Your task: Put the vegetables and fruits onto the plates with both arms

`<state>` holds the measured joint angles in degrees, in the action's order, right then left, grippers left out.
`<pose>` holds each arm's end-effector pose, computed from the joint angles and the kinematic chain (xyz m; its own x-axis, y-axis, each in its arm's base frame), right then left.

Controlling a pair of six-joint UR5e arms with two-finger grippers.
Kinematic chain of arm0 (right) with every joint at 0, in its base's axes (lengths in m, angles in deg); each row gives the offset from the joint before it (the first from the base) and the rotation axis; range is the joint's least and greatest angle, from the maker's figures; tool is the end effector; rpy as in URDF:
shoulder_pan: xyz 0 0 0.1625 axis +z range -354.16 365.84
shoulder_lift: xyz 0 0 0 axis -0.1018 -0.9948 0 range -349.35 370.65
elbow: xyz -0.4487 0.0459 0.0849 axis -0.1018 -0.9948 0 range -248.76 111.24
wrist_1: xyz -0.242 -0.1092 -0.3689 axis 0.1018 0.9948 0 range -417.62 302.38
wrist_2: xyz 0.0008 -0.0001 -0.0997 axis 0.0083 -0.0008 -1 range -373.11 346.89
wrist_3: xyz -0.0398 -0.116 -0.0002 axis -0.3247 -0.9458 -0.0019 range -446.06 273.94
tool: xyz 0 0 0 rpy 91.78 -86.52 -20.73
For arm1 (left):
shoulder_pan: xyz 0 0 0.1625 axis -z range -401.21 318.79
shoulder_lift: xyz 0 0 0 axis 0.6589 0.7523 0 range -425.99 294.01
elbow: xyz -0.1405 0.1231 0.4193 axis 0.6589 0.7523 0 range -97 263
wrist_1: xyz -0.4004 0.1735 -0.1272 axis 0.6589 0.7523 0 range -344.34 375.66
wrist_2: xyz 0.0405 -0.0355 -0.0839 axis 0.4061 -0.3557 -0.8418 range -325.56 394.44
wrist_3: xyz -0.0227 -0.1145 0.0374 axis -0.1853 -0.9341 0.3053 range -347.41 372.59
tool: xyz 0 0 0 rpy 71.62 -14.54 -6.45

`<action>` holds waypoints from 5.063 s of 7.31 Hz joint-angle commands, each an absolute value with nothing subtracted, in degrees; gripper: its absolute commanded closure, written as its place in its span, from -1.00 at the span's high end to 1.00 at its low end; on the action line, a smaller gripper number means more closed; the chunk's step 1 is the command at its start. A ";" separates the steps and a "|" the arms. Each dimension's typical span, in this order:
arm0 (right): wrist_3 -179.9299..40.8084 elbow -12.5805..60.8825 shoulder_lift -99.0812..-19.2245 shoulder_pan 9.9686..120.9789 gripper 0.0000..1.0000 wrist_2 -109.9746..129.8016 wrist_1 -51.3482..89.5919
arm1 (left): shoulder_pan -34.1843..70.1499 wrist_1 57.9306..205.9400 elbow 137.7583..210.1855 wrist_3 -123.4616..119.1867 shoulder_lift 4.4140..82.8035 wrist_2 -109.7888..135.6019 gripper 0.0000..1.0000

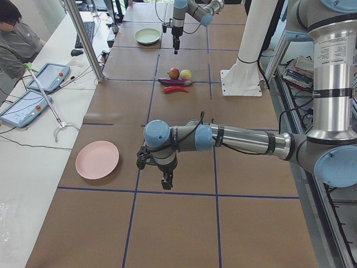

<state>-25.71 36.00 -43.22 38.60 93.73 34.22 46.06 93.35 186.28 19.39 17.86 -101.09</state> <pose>-0.5347 -0.4603 0.1978 0.6444 -0.1486 0.7501 -0.0173 0.9779 0.2086 -0.0232 -0.4752 0.6596 0.6923 0.0870 -0.7164 -0.1302 0.9915 -0.0055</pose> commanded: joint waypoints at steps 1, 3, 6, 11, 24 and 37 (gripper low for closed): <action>-19.11 25.87 -35.08 31.27 0.99 85.36 34.31 | 46.06 93.26 186.19 19.36 17.86 -101.09 1.00; -19.09 24.06 -34.69 28.79 0.98 82.96 36.40 | 46.06 93.26 186.19 19.36 17.86 -101.09 1.00; -20.14 24.06 -35.22 27.39 0.96 82.17 40.20 | 46.06 93.18 186.19 19.36 17.86 -101.09 1.00; -20.06 22.65 -34.79 25.79 0.53 81.55 39.85 | 45.89 93.26 186.01 19.36 17.86 -101.18 1.00; -78.00 9.79 -50.69 69.53 -0.96 110.02 22.90 | 45.62 93.26 185.83 19.36 17.86 -101.18 1.00; -74.28 2.85 -63.31 87.98 1.00 122.41 15.94 | 45.19 96.51 191.27 19.10 25.23 -101.43 1.00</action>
